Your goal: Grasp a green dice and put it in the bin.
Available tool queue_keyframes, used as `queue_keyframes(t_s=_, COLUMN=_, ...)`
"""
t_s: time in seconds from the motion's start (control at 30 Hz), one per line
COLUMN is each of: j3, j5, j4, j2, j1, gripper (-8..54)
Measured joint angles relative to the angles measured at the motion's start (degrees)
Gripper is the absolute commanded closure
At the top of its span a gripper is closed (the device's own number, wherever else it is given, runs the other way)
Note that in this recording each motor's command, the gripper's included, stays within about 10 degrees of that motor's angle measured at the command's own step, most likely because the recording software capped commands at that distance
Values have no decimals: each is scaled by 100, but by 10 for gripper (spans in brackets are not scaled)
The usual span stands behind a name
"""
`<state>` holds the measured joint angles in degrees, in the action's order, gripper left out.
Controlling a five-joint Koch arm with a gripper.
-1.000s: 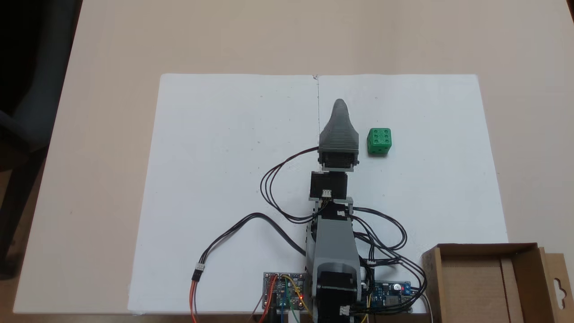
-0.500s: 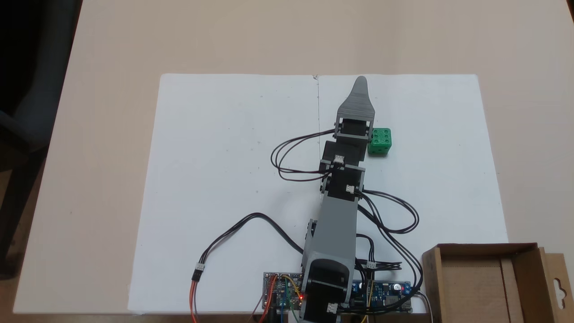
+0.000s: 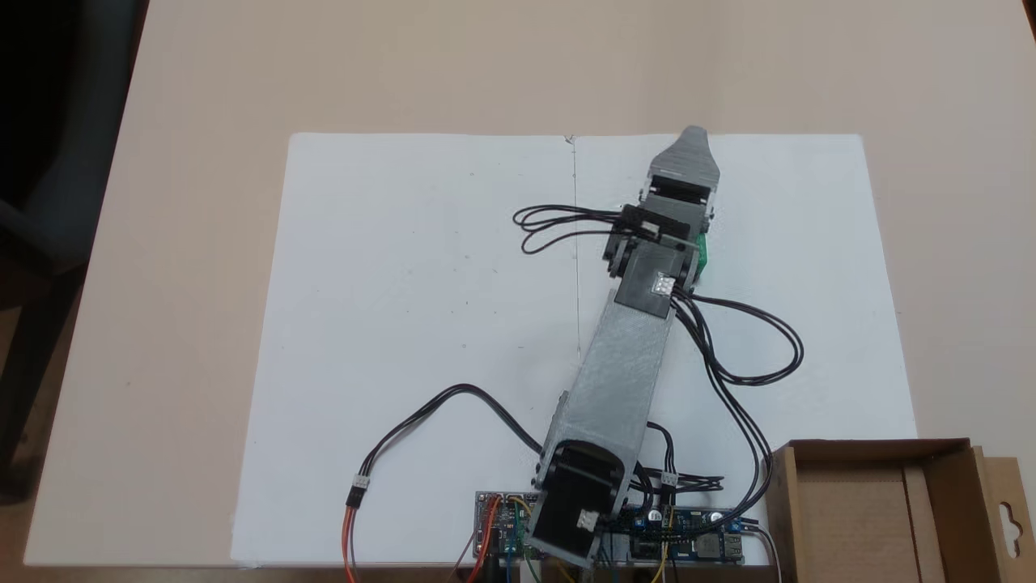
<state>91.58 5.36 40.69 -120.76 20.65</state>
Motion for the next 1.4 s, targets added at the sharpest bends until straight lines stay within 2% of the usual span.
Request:
queue_keyframes(t_s=0.27, j3=-158, j5=44, j4=2435, j2=404, j1=580, gripper=14)
queue_keyframes(t_s=0.47, j3=-984, j5=1072, j4=4500, j2=668, j1=738, gripper=11)
queue_keyframes(t_s=0.57, j3=-1169, j5=1459, j4=4904, j2=721, j1=791, gripper=11)
queue_keyframes(t_s=0.9, j3=-2312, j5=2461, j4=5186, j2=1635, j1=1380, gripper=12)
queue_keyframes(t_s=1.4, j3=-3393, j5=2610, j4=5388, j2=2426, j1=1529, gripper=13)
